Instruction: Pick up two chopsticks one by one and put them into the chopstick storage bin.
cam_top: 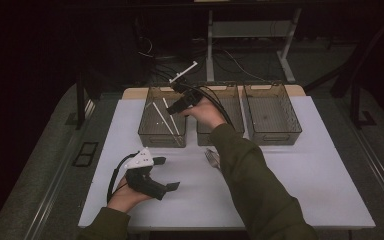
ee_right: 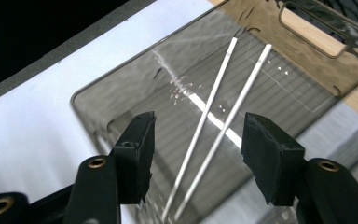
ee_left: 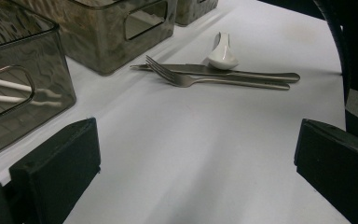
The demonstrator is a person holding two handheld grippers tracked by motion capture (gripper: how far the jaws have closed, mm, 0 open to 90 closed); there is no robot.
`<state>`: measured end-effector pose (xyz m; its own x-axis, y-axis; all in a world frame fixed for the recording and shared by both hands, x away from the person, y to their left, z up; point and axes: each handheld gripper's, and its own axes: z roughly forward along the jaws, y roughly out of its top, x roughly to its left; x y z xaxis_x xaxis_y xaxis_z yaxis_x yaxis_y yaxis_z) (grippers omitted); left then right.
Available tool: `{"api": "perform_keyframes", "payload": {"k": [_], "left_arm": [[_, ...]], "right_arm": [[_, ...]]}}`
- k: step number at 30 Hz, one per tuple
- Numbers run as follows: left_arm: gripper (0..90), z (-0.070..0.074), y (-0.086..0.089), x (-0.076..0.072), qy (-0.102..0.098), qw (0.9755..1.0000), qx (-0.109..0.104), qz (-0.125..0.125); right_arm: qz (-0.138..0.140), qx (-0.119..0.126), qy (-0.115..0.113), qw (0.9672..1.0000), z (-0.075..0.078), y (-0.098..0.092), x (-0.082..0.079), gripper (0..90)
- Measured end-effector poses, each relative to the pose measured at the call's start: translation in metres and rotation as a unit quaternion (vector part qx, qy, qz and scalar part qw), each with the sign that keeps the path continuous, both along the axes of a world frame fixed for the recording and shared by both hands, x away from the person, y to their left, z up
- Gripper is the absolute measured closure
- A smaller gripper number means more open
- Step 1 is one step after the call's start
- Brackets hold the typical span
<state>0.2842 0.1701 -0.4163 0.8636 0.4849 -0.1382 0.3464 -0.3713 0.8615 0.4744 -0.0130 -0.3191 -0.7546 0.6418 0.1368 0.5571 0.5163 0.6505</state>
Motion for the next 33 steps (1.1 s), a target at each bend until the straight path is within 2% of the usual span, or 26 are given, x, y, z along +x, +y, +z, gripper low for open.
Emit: {"api": "perform_keyframes", "payload": {"k": [8,12,21,29,33], "left_arm": [[0.0,-0.001,-0.001,0.000,0.001,1.0000,0.003,0.000],[0.0,-0.001,0.000,0.000,0.002,1.0000,0.005,0.004],[0.0,-0.003,0.001,0.002,0.006,0.9999,0.006,0.011],[0.0,-0.002,-0.001,0.002,0.002,0.9999,0.010,0.011],[0.0,-0.002,-0.001,0.002,0.002,0.9998,0.014,0.015]], "right_arm": [[0.021,0.021,-0.016,0.9994,0.003,-0.041,-0.031,40.9],[0.033,0.023,-0.026,0.9988,0.003,-0.062,-0.046,40.8],[0.039,0.059,-0.045,0.9965,0.001,-0.109,-0.073,40.4],[0.030,0.078,-0.055,0.9950,-0.014,-0.157,-0.098,41.9],[0.026,0.078,-0.060,0.9948,-0.023,-0.176,-0.109,41.9]]}}
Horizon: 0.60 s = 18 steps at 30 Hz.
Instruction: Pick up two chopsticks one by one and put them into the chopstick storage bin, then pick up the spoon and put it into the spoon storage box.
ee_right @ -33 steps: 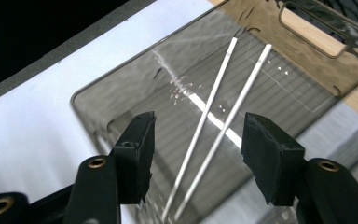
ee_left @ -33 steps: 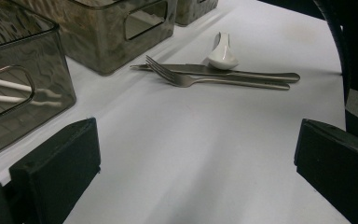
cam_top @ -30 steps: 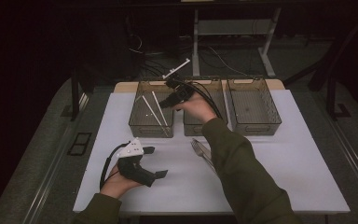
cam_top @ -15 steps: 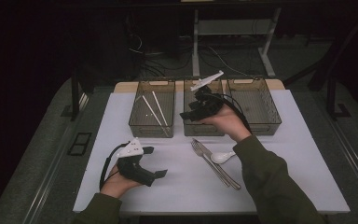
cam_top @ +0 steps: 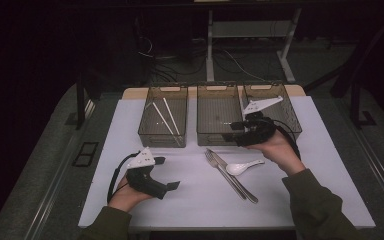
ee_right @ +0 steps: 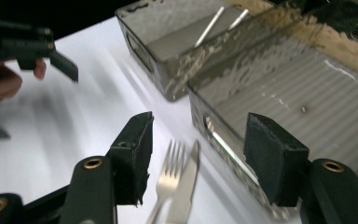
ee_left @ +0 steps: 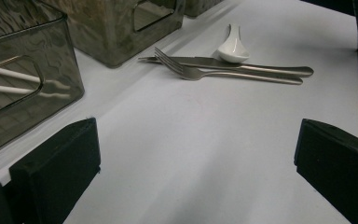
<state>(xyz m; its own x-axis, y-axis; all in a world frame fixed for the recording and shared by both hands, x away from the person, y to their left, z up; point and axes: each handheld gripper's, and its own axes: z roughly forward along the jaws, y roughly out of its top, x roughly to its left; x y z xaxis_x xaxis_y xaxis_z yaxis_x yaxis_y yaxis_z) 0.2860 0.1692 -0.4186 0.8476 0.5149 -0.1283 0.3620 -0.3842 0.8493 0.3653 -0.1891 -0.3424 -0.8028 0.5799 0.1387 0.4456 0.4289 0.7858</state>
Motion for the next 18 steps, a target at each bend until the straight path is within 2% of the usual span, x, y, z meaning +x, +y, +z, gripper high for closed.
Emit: {"api": "perform_keyframes", "payload": {"k": [8,15,18], "left_arm": [[0.0,0.001,0.001,-0.001,-0.002,1.0000,0.004,0.004],[0.0,0.001,0.000,-0.004,-0.006,0.9999,0.007,0.004],[0.0,0.001,0.001,-0.005,-0.007,0.9999,0.008,0.006]], "right_arm": [[-0.002,0.008,-0.008,0.9999,-0.012,-0.028,-0.013,41.3],[-0.008,0.027,-0.013,0.9995,-0.026,-0.047,-0.022,41.5],[-0.002,0.019,-0.021,0.9996,-0.032,-0.054,-0.025,42.6]]}}
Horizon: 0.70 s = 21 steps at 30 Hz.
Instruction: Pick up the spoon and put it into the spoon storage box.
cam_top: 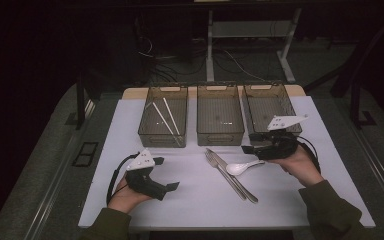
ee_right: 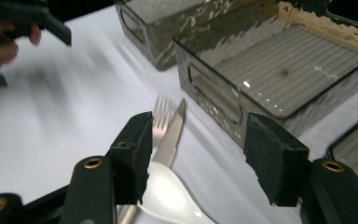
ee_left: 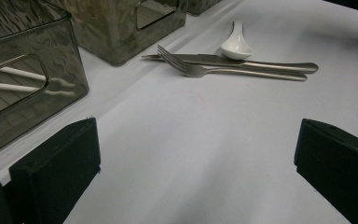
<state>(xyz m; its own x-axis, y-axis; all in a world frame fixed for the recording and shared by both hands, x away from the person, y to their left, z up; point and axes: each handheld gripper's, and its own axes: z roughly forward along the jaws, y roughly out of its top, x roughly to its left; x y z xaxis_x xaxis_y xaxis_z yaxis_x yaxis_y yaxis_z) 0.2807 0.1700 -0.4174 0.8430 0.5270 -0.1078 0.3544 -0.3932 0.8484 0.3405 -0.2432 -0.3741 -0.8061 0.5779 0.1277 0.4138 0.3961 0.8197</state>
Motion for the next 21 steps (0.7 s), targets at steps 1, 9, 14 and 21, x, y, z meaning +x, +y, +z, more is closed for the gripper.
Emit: {"api": "perform_keyframes", "payload": {"k": [1,9,14,21], "left_arm": [[0.0,0.000,0.000,0.000,0.001,1.0000,0.000,0.001],[0.0,-0.002,0.002,0.000,0.003,1.0000,0.001,0.004],[0.0,-0.002,0.002,-0.001,0.005,1.0000,0.000,0.003],[0.0,-0.002,0.000,0.001,0.006,1.0000,0.001,0.000]], "right_arm": [[0.004,-0.001,0.000,1.0000,-0.002,-0.002,0.000,43.0],[-0.003,-0.023,0.020,0.9995,-0.026,-0.014,0.006,58.5],[-0.017,-0.064,0.050,0.9965,-0.042,-0.014,0.015,80.3],[-0.026,-0.098,0.064,0.9928,-0.059,-0.012,0.025,89.3]]}}
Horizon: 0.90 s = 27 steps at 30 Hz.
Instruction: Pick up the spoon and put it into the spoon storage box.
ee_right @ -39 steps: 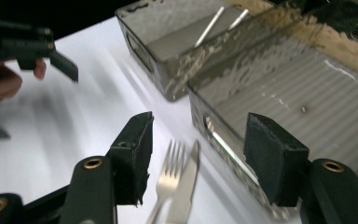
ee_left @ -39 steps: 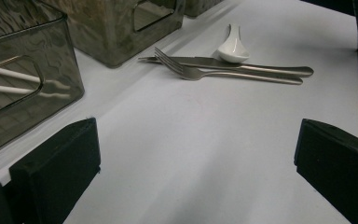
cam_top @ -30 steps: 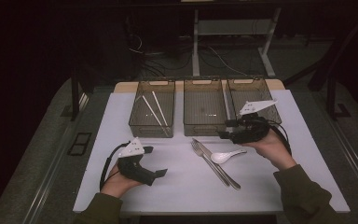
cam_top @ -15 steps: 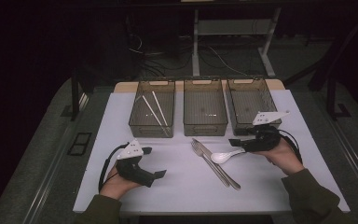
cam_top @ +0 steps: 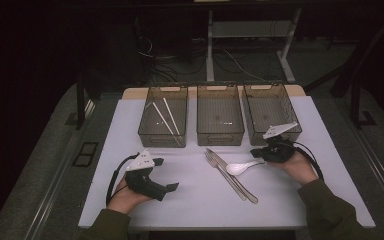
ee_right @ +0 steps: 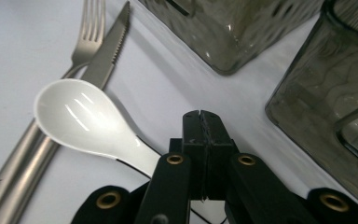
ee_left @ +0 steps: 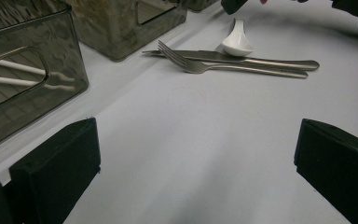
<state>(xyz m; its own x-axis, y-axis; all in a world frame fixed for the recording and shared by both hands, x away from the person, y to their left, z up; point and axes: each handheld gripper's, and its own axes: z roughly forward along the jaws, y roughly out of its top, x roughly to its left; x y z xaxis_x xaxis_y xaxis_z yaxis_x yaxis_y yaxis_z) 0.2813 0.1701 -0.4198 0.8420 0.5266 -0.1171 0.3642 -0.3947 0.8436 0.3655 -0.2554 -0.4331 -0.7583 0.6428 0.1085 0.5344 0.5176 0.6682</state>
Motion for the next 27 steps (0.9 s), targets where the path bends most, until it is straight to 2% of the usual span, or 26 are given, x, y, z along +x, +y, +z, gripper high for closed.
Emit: {"api": "perform_keyframes", "payload": {"k": [8,12,18,21,27], "left_arm": [[0.0,0.000,0.000,-0.001,0.000,1.0000,-0.002,-0.001],[0.0,0.000,0.000,-0.001,0.000,1.0000,-0.001,-0.004],[0.0,0.000,0.000,0.000,0.001,1.0000,-0.002,-0.005],[0.0,0.000,0.000,-0.001,0.000,1.0000,-0.003,-0.007],[0.0,0.001,0.000,-0.001,0.002,1.0000,-0.005,-0.006]], "right_arm": [[0.001,-0.023,0.020,0.9995,-0.008,0.002,0.003,89.6],[-0.002,-0.021,0.032,0.9993,-0.007,-0.002,0.000,89.6],[0.006,-0.029,0.049,0.9984,-0.005,-0.009,-0.009,89.6],[0.014,-0.037,0.049,0.9980,-0.004,-0.009,-0.013,89.6],[0.020,-0.038,0.057,0.9975,-0.006,-0.012,-0.026,89.5]]}}
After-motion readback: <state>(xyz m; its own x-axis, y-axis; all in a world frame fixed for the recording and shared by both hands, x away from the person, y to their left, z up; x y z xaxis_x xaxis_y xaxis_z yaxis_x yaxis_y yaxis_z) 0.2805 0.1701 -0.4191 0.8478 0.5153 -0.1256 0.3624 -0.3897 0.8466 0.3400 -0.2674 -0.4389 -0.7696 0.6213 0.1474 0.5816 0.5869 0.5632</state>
